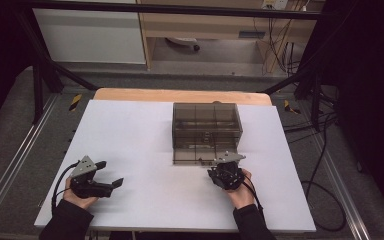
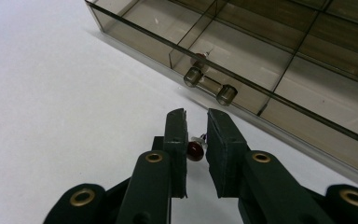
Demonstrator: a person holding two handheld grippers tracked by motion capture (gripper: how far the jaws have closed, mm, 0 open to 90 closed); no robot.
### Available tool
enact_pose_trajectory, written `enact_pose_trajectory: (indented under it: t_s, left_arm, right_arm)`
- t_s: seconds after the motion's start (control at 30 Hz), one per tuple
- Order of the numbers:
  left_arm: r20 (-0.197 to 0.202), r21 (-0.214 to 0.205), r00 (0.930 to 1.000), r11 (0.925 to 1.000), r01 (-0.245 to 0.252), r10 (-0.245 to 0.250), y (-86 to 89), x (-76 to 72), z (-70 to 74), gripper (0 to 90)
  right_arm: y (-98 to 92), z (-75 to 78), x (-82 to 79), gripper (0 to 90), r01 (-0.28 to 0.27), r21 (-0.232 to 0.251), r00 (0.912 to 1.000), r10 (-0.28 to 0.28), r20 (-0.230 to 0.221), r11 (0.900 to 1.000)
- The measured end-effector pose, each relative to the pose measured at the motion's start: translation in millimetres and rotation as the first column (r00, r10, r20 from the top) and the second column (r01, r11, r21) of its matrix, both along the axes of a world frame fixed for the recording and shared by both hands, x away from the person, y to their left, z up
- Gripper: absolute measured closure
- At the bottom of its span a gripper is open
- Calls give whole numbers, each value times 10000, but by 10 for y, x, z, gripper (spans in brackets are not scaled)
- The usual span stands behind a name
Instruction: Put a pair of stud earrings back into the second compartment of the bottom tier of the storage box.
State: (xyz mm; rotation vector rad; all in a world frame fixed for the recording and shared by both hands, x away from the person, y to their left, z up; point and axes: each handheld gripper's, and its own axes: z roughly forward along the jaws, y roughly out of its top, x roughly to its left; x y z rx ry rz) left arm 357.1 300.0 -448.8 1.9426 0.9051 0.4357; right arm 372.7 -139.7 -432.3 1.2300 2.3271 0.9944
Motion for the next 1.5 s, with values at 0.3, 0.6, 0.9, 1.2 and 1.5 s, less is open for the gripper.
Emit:
enact_pose_trajectory:
  t_s: [0.3, 0.6, 0.9, 1.2, 1.5]
  left_arm:
    - [-16, 9, 10000, 10000, 2, -2, -1, 1, -2, 42]
    - [-32, 10, 10000, 10000, 9, -9, -1, 3, -5, 42]
    - [-47, 15, 10000, 10000, -2, 2, -2, 3, -5, 43]
    - [-52, 60, 10000, 10000, 4, -4, -4, 4, -6, 43]
    - [-41, 61, 10000, 10000, 2, -2, -5, 4, -5, 43]
  right_arm:
    - [-28, 113, 20, 784, -39, 188, 9999, 38, 94, 9998]
    - [-23, 264, 78, 785, -139, 368, 9994, 127, 326, 9992]
    - [-7, 351, 175, 784, -45, 483, 9991, 24, 428, 9988]
    - [18, 357, 297, 785, 183, 527, 9988, -206, 438, 9984]
    - [21, 318, 456, 785, 239, 456, 9985, -261, 474, 9987]
